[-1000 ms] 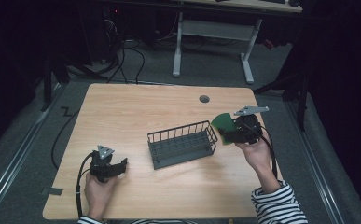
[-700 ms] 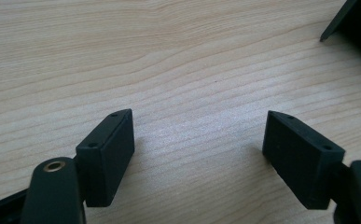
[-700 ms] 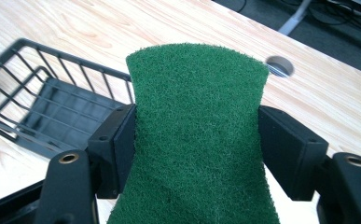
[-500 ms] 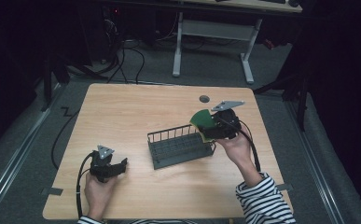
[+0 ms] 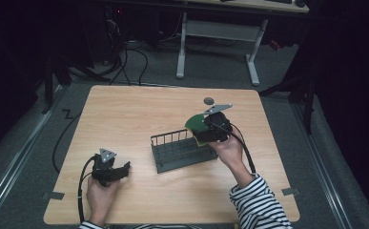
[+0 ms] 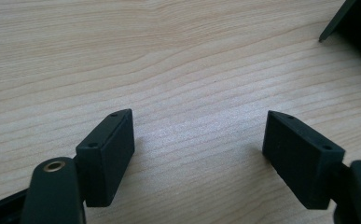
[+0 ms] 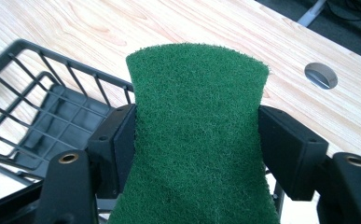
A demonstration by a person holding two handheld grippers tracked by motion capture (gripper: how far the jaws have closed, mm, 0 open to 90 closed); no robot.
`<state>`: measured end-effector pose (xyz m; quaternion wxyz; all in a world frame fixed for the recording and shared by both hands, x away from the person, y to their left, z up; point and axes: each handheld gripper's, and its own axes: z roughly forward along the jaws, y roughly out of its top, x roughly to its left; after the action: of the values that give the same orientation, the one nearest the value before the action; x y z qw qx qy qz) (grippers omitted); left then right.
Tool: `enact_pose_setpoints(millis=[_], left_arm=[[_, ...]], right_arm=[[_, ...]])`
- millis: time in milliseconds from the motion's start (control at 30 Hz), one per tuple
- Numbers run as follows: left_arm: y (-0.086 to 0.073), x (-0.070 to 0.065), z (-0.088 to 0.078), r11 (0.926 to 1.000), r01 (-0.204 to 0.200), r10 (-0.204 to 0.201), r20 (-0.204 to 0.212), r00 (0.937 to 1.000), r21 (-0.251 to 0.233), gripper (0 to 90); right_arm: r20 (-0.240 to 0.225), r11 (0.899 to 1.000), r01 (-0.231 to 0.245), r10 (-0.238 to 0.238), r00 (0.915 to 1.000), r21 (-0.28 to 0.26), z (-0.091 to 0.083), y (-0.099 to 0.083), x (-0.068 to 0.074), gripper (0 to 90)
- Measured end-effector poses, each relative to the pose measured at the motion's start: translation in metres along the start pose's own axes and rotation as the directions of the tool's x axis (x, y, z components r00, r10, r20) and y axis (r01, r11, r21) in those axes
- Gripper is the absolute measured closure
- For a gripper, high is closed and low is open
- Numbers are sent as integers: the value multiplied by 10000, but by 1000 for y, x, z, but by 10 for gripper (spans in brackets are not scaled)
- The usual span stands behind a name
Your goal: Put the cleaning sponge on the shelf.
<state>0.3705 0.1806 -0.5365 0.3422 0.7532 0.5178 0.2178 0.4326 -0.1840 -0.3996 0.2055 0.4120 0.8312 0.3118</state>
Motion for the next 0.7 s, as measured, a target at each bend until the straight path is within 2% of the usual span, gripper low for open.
enact_pose_setpoints(millis=[367,700], left_arm=[[0,-1,0,10000,-84,84,-55,9999,51,254],[0,-1,0,9999,-92,92,-57,9999,52,255]], right_arm=[[352,9994,226,-236,9991,276,10,-2,5,319],[236,9997,-44,39,9997,234,16,-8,4,318]])
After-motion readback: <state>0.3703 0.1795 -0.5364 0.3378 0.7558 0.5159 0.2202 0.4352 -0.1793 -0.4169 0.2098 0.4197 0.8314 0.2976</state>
